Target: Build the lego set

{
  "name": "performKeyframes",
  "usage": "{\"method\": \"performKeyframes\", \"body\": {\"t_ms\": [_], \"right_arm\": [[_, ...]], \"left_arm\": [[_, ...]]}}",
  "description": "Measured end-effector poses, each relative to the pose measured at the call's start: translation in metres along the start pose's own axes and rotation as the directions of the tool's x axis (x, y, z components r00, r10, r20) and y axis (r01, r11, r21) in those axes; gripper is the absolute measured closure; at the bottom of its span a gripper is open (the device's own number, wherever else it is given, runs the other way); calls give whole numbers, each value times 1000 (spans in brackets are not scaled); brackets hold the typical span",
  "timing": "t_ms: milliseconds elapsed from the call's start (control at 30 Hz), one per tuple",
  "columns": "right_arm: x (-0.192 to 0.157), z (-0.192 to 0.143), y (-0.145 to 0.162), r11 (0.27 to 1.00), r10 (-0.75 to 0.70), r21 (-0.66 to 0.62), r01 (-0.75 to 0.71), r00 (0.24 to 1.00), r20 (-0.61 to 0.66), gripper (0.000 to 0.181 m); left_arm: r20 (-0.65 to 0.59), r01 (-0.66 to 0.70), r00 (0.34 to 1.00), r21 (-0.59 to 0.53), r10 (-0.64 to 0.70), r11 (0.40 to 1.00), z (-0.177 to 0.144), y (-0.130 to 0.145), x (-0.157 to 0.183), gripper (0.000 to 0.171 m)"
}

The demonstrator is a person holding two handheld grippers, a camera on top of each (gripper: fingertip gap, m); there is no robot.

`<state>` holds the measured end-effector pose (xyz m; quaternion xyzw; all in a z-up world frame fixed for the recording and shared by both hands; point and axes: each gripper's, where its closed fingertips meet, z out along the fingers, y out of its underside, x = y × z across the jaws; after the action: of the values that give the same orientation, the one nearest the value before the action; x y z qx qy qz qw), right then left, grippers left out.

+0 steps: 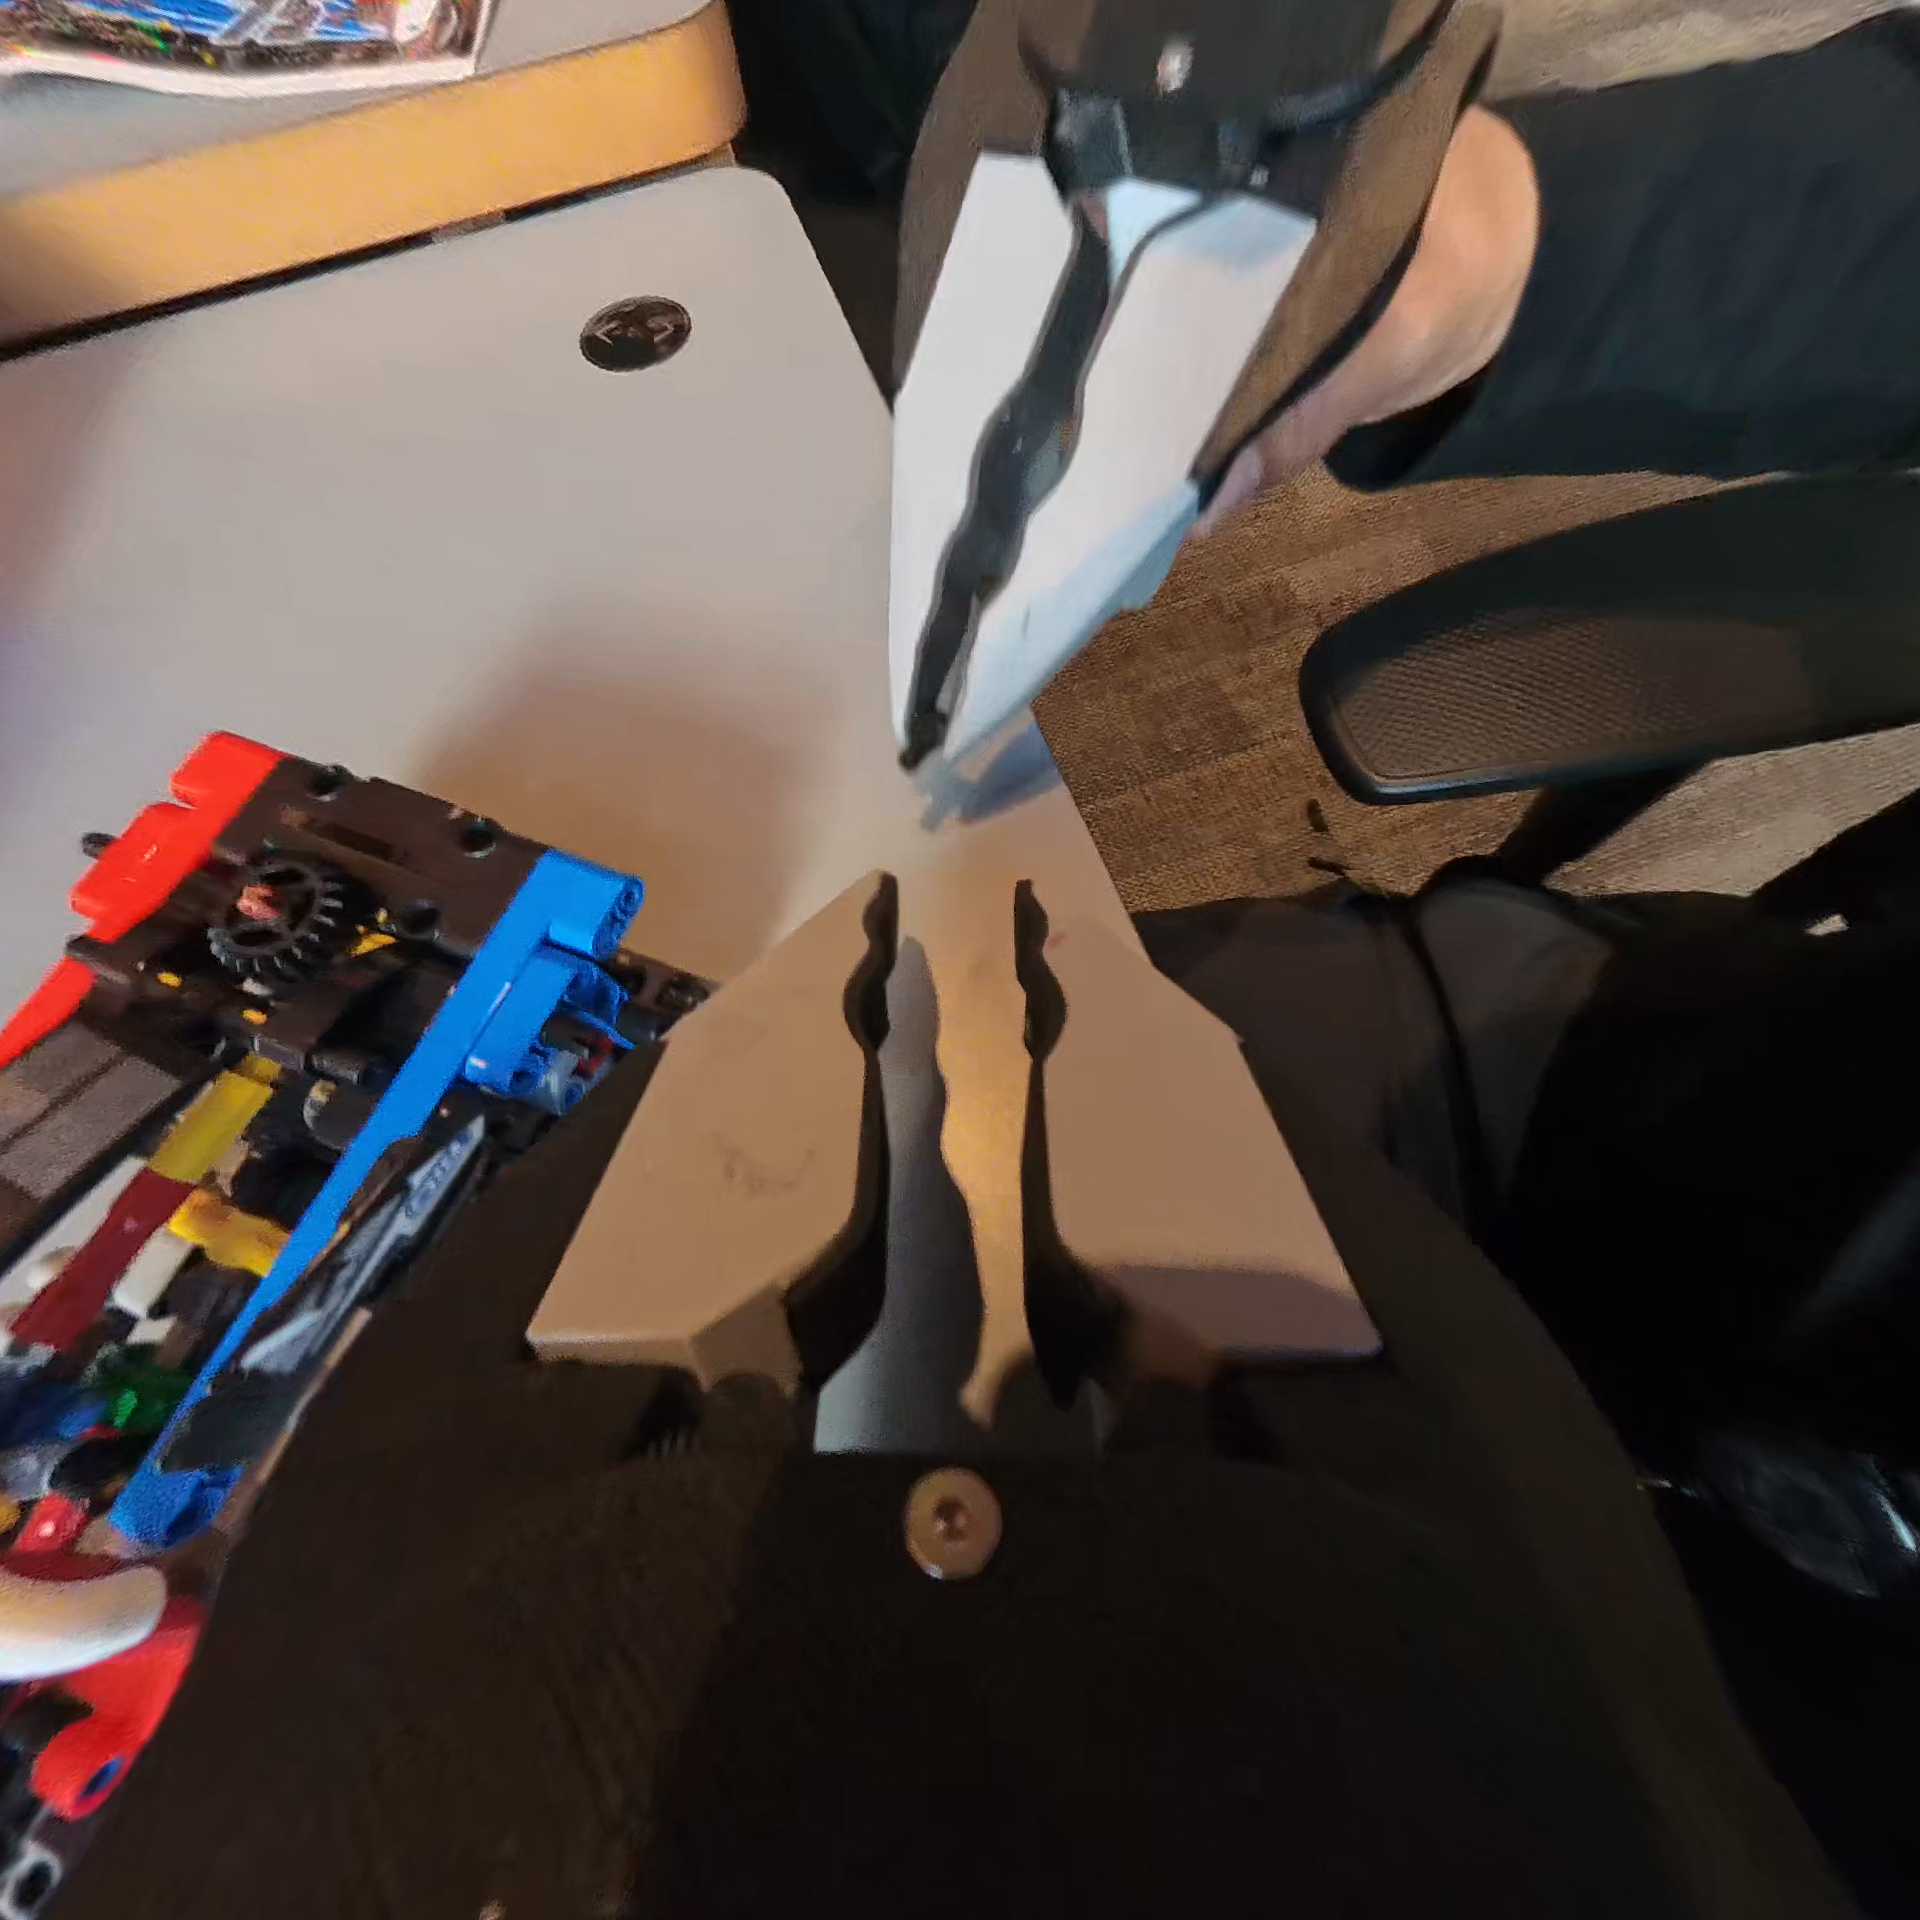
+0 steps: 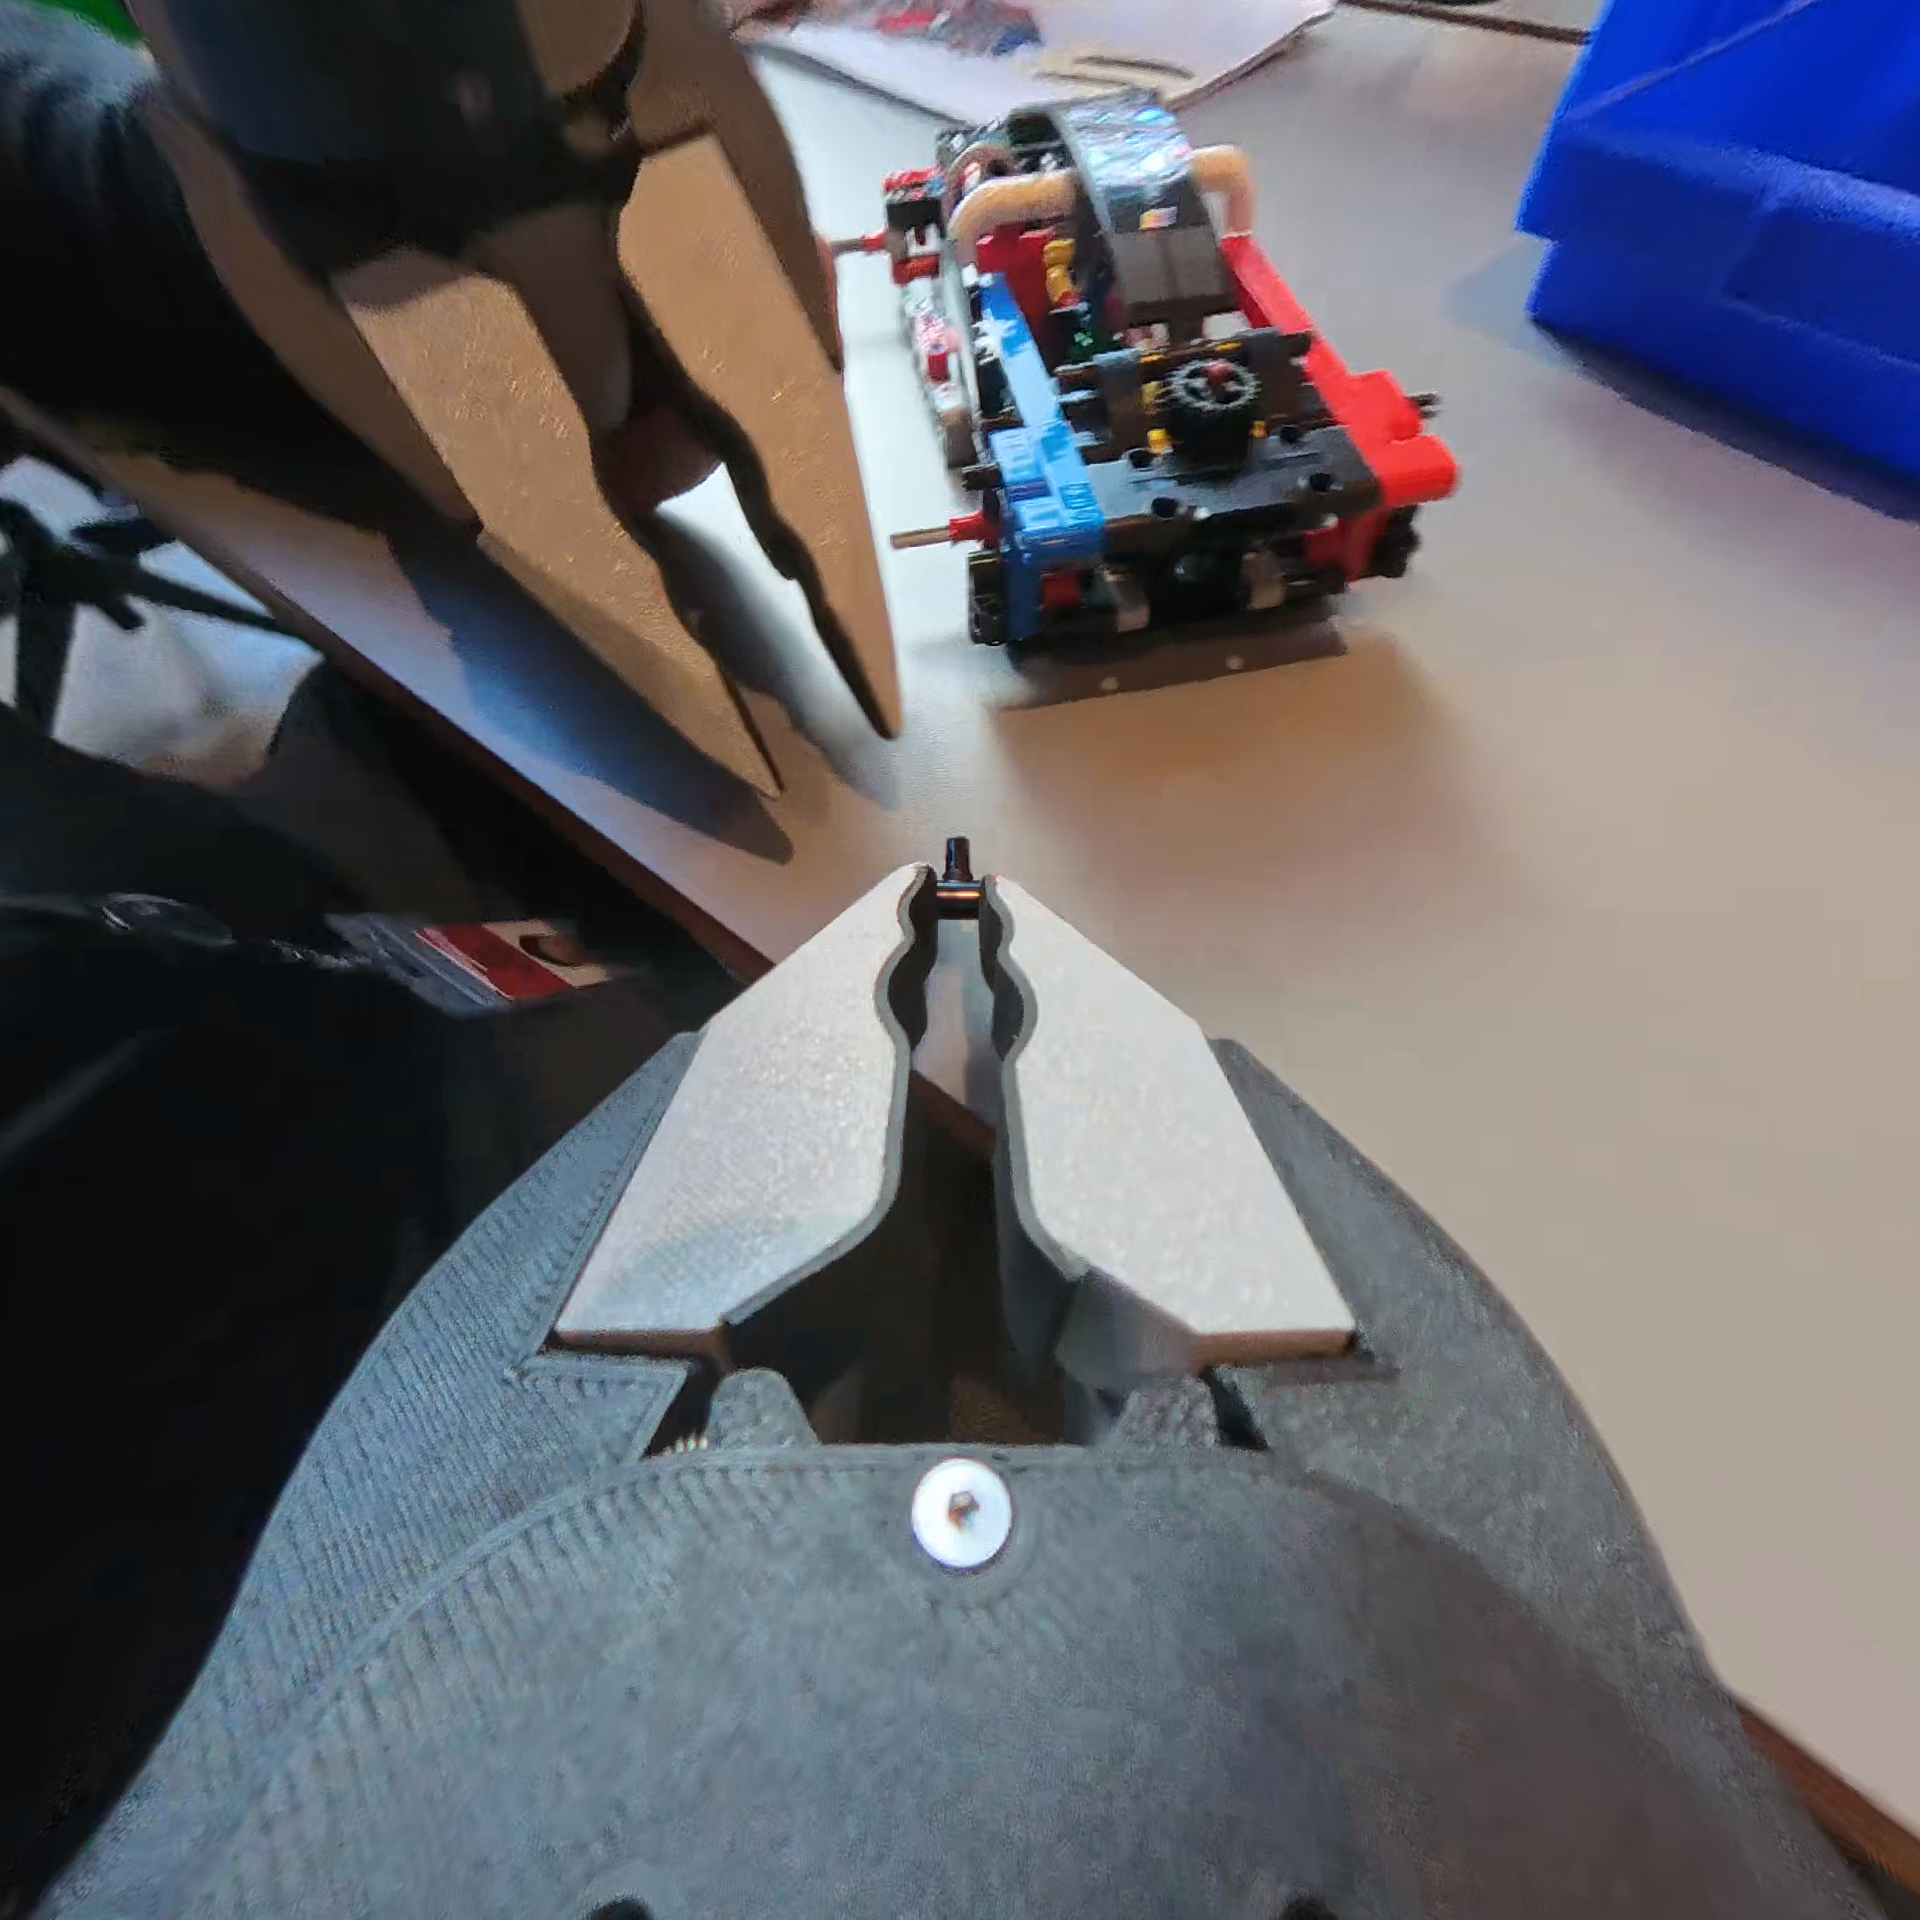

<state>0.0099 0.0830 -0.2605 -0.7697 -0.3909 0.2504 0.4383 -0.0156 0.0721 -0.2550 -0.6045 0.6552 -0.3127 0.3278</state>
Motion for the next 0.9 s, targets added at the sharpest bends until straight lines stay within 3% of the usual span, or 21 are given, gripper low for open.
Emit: {"method": "performKeyframes", "body": {"t_ms": [133,367,600,733,900], "right_arm": [[-11,13,3,996,-83,-33,86,993,90,177],[-10,15,4,980,-170,-76,181,977,129,176],[-11,24,3,964,-220,-110,241,961,169,173],[-6,27,-2,970,-220,-75,232,965,144,166],[5,1,-1,984,-177,-14,178,982,64,151]], "left_arm": [[39,-76,996,-63,79,995,13,3,-3,155],[72,-200,975,-147,212,969,22,8,-7,169],[63,-205,974,-173,219,963,19,13,-9,170],[70,-139,985,-202,156,970,15,17,-12,170],[139,-112,980,-209,142,971,3,24,-12,168]]}}
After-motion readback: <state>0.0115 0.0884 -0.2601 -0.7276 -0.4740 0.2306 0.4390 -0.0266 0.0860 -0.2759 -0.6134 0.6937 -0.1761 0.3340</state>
